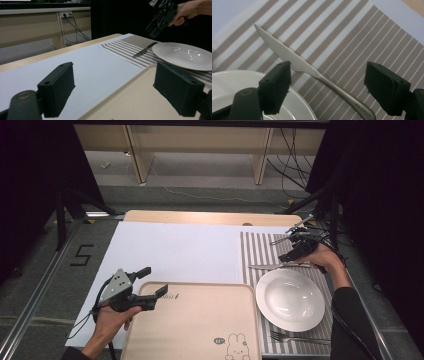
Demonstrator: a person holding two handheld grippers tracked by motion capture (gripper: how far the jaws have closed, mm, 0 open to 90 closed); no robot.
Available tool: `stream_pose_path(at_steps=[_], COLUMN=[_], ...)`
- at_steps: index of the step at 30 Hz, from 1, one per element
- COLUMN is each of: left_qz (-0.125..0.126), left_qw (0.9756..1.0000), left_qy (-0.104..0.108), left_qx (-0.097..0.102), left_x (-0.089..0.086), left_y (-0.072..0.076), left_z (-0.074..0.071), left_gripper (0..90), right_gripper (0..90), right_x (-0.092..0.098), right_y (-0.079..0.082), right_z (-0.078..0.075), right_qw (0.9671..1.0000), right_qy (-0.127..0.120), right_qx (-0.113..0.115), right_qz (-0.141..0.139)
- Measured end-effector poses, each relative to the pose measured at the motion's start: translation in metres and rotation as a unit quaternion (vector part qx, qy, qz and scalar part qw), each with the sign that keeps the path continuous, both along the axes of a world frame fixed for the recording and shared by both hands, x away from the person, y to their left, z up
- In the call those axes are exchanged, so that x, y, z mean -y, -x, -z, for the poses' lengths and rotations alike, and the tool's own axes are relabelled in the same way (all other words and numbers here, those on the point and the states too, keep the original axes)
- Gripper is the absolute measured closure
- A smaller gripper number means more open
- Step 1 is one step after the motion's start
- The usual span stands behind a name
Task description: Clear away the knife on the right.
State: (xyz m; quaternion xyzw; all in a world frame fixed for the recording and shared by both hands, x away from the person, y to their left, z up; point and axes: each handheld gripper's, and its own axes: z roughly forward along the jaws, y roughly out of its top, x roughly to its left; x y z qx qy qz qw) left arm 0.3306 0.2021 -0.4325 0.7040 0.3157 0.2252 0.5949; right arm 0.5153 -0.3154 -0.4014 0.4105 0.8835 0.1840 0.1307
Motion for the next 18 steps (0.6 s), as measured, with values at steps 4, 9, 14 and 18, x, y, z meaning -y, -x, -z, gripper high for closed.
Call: stream_pose_path(at_steps=[4,9,14,18], left_qz=[0.0,0.0,0.0,0.0], left_qw=[1.0,1.0,1.0,1.0], left_qy=[-0.002,-0.004,-0.003,-0.005], left_qx=[0.001,0.002,0.002,0.001], left_x=[0.0,0.0,0.0,0.0], left_y=[0.0,0.0,-0.001,0.0], left_z=[0.0,0.0,0.0,0.0], left_gripper=[15.9,16.0,15.9,15.9], right_gripper=[23.1,24.0,24.5,24.8], right_x=[0.002,0.007,0.009,0.011], right_y=[-0.007,-0.014,-0.018,-0.021], right_z=[0.004,0.01,0.016,0.02], right_qw=[0.9997,0.9988,0.9981,0.997], right_qy=[0.02,0.037,0.047,0.063], right_qx=[-0.012,-0.03,-0.039,-0.044], right_qz=[0.005,0.006,0.01,0.011])
